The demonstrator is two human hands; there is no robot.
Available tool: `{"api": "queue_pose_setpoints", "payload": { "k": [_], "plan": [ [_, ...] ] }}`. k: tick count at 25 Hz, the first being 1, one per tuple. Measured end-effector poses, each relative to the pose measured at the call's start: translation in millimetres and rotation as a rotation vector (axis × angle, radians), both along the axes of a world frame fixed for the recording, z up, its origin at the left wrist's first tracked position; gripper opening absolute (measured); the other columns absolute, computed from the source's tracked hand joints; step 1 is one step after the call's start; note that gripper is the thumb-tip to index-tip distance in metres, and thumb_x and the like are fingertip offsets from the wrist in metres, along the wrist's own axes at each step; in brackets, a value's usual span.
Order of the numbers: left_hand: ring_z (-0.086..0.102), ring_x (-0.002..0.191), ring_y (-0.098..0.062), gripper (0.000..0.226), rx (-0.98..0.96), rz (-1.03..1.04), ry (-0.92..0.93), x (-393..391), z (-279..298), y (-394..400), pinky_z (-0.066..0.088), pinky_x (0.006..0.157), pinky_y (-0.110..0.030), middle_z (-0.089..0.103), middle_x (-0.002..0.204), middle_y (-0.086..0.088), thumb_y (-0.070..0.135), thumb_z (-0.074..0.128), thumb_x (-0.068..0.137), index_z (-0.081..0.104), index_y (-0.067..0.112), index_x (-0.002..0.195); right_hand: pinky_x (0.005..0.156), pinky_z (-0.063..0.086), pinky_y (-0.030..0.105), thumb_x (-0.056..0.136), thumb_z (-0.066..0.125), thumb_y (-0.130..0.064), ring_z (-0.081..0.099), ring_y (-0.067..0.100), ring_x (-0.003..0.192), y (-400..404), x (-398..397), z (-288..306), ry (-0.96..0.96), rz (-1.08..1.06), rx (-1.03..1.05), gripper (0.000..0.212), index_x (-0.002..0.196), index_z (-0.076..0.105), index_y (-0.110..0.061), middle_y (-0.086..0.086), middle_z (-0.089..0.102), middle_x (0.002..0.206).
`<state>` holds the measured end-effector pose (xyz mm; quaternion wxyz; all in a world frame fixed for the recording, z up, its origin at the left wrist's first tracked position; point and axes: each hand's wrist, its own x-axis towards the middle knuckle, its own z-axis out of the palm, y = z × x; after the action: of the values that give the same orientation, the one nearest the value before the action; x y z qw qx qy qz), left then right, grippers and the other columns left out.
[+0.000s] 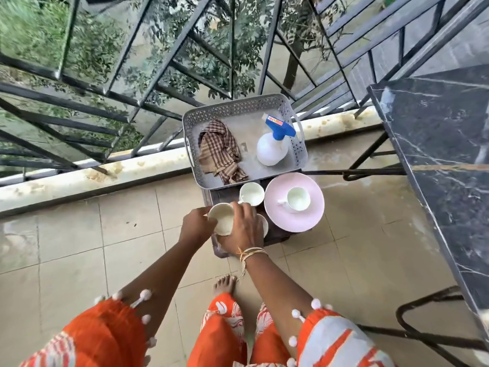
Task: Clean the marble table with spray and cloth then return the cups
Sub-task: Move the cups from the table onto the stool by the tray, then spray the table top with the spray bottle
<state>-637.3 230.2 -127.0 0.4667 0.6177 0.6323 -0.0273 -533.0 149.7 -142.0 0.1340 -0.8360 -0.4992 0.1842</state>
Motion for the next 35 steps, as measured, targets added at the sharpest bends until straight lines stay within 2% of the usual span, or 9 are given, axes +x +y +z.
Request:
{"api": "queue_pose_setpoints", "payload": {
  "k": [7, 10, 15, 18, 22, 24, 28, 32, 35],
  "plan": [
    [0.068, 0.089, -0.032, 0.053, 0.006, -0.085, 0.031, 7, 0, 11, 0.056, 0.081, -0.04, 0.074, 0.092, -0.014, 0.023, 0.05, 0.068, 0.068, 0.027, 0.117, 0.081, 0.041, 0.039, 0.052, 0.066, -0.063, 0.049, 0.025, 0.1, -17, 13, 3, -0.159, -0.089, -0.028, 0.086, 0.126, 0.051, -0.021, 0.004, 0.052, 0.115],
    [0.068, 0.09, -0.033, 0.053, -0.017, -0.102, 0.037, 6, 2, 12, 0.056, 0.083, -0.041, 0.074, 0.095, -0.015, 0.023, 0.051, 0.07, 0.067, 0.024, 0.121, 0.087, 0.043, 0.041, 0.047, 0.073, -0.048, 0.052, 0.027, 0.11, -32, 23, -1, -0.198, -0.109, -0.136, 0.087, 0.126, 0.051, -0.021, 0.006, 0.054, 0.125],
    [0.07, 0.086, -0.031, 0.061, -0.024, -0.105, 0.003, 8, 1, 11, 0.057, 0.082, -0.039, 0.074, 0.091, -0.013, 0.026, 0.043, 0.065, 0.066, 0.025, 0.122, 0.076, 0.044, 0.036, 0.044, 0.078, -0.029, 0.057, 0.025, 0.094, -36, 34, -7, -0.184, -0.091, -0.194, 0.067, 0.108, 0.058, -0.022, -0.001, 0.061, 0.098],
    [0.071, 0.084, -0.027, 0.05, -0.065, -0.11, -0.009, 8, 0, 8, 0.055, 0.083, -0.032, 0.074, 0.092, -0.011, 0.021, 0.051, 0.077, 0.064, 0.024, 0.124, 0.072, 0.044, 0.035, 0.042, 0.08, -0.025, 0.056, 0.025, 0.091, -39, 35, -8, -0.22, -0.094, -0.173, 0.069, 0.108, 0.059, -0.022, 0.0, 0.06, 0.101],
    [0.06, 0.111, -0.033, 0.053, -0.121, -0.29, -0.001, 7, -1, 5, 0.047, 0.094, -0.034, 0.063, 0.123, -0.015, 0.02, 0.058, 0.09, 0.044, 0.019, 0.141, 0.073, 0.046, 0.036, 0.043, 0.084, -0.028, 0.056, 0.025, 0.097, -40, 32, -8, -0.213, -0.089, -0.19, 0.08, 0.119, 0.057, -0.022, 0.002, 0.057, 0.119],
    [0.052, 0.119, -0.037, 0.059, -0.066, -0.355, 0.059, 10, 5, 0, 0.042, 0.096, -0.038, 0.053, 0.132, -0.019, 0.025, 0.058, 0.091, 0.033, 0.014, 0.144, 0.081, 0.045, 0.039, 0.048, 0.077, -0.036, 0.053, 0.027, 0.106, -40, 33, -1, -0.17, -0.068, -0.2, 0.083, 0.126, 0.052, -0.022, 0.003, 0.053, 0.127],
    [0.051, 0.116, -0.035, 0.056, 0.224, -0.446, 0.225, 25, 39, -4, 0.047, 0.091, -0.046, 0.048, 0.13, -0.016, 0.03, 0.054, 0.089, 0.033, 0.013, 0.138, 0.089, 0.041, 0.042, 0.055, 0.062, -0.039, 0.046, 0.028, 0.115, -35, 45, 30, -0.062, -0.129, -0.128, 0.071, 0.123, 0.051, -0.019, 0.003, 0.048, 0.127],
    [0.048, 0.122, -0.034, 0.06, 0.311, -0.594, 0.153, 59, 69, 12, 0.044, 0.094, -0.047, 0.046, 0.133, -0.014, 0.034, 0.055, 0.089, 0.032, 0.013, 0.141, 0.081, 0.045, 0.043, 0.062, 0.061, -0.034, 0.052, 0.037, 0.105, -10, 80, 62, -0.001, -0.282, 0.03, 0.055, 0.11, 0.055, -0.007, 0.014, 0.055, 0.111],
    [0.048, 0.124, -0.033, 0.059, 0.369, -0.573, 0.123, 91, 78, 33, 0.043, 0.096, -0.048, 0.045, 0.135, -0.013, 0.036, 0.053, 0.089, 0.033, 0.014, 0.14, 0.094, 0.043, 0.043, 0.073, 0.066, -0.024, 0.048, 0.036, 0.117, 23, 113, 77, 0.158, -0.388, 0.089, 0.052, 0.119, 0.052, -0.005, 0.016, 0.051, 0.123]
  ]
}}
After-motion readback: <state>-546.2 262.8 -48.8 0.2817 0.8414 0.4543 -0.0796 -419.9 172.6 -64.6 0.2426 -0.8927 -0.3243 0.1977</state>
